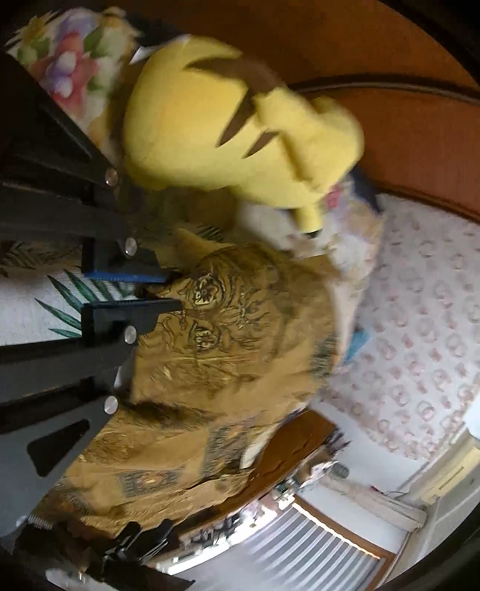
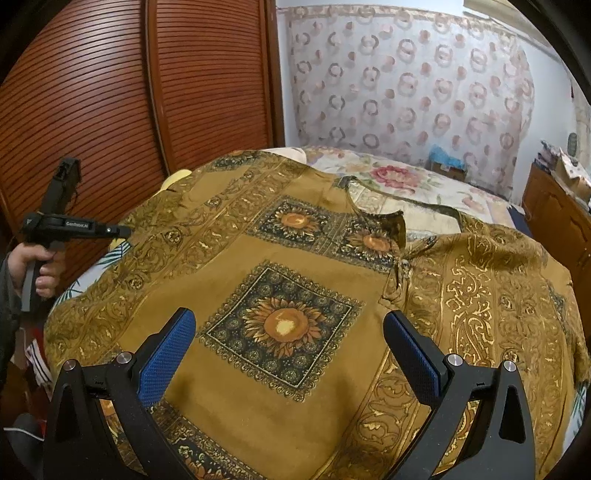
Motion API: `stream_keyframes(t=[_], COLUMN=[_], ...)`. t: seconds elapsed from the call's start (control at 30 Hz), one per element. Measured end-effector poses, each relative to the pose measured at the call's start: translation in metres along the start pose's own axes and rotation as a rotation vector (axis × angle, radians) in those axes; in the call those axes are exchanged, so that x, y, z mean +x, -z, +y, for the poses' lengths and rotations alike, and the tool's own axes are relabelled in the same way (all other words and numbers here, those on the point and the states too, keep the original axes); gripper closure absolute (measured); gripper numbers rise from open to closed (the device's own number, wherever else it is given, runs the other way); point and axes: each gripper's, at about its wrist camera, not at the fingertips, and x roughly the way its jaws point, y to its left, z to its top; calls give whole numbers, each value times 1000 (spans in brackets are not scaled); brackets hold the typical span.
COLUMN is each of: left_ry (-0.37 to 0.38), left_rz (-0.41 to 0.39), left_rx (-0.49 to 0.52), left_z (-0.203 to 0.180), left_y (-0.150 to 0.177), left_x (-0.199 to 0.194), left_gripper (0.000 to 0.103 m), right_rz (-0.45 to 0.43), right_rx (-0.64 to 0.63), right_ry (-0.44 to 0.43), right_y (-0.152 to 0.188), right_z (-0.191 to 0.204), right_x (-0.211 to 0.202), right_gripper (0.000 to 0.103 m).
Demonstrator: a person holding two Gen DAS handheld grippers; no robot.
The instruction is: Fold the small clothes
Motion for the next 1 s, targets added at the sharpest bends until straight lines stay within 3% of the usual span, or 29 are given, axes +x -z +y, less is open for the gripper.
stream_keyframes(t=[0.13,0.3,0.6,0.67,0.73,0.83,1.0], left_ry=[16,45,74,99,126,102,46], left_rz=[-80,-108,-60,-50,-43,-75,-123], left_rx=[48,143,341,363,372,387,397], left_z=[-27,-73,-169,-182,-188,-193,-187], left_y=[-19,-45,-51,-46,-43,-43,-42], left_x=[-22,-23,1,1,-4,-19,-38], left_gripper=[101,101,100,98,88,76,66], right_rz=[1,-8,-44,-48,-48,-42,-47], right_rx=[1,22,64,74,84,89,92], right_ry=[3,15,59,65,69,70,72], right_y=[1,0,0,2,5,7,6], right_z=[-2,-13,-41,-46,-50,-53,-53], right_x=[1,-4,-24,-27,-30,-30,-29], right_gripper=[0,0,0,0,0,0,0])
